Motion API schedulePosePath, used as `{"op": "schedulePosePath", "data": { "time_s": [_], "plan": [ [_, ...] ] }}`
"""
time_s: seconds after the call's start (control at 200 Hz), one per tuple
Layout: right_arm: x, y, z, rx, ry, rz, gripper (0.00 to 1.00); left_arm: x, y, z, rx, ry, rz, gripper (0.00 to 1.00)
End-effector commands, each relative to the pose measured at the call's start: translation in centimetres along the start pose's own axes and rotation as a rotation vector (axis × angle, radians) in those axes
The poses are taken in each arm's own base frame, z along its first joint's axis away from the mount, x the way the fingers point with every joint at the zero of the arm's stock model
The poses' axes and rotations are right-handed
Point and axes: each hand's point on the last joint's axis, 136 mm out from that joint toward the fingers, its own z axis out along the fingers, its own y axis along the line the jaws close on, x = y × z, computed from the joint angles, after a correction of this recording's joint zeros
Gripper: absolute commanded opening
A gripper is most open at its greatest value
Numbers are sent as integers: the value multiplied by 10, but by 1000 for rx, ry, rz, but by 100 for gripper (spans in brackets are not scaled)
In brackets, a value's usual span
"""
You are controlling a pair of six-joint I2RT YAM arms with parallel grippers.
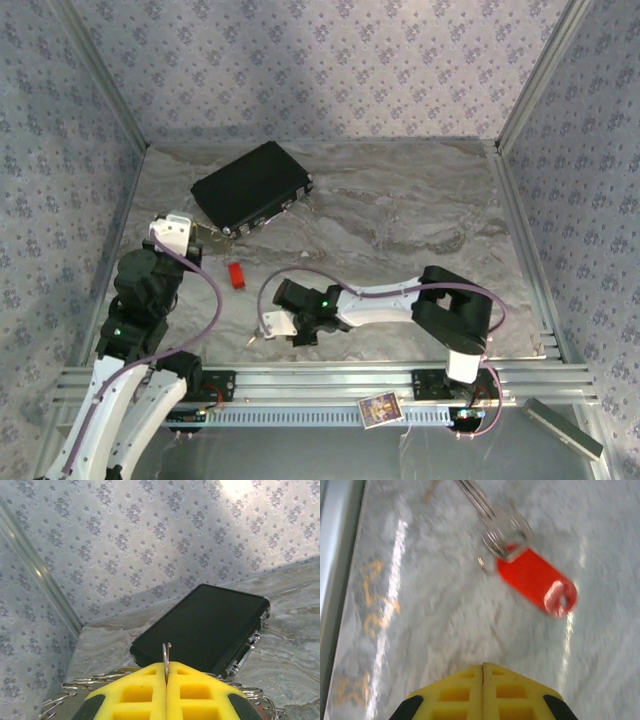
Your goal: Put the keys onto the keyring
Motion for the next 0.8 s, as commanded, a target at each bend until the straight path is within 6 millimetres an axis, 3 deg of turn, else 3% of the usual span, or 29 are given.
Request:
{"op": "schedulePosePath", "data": {
  "time_s": [0.0,0.05,0.125,0.2,0.37,0.795],
  "plan": [
    [8,-5,-17,13,-29,139,0,-17,-8,2,54,-65,-16,0],
    [9,-4,-20,15,-34,153,0,-16,-11,3,67,-62,-14,0],
    [3,1,-18,10,-48,146,17,-16,-13,6,81,-57,-12,0],
    [-13,7,-14,8,-85,122,23,-14,-14,7,82,-52,-13,0],
    [-41,4,-4,39,-153,117,31,-11,-15,5,90,-45,-16,0],
    [-60,1,22,47,-158,112,36,-9,-18,4,105,-49,-19,0]
  ]
}}
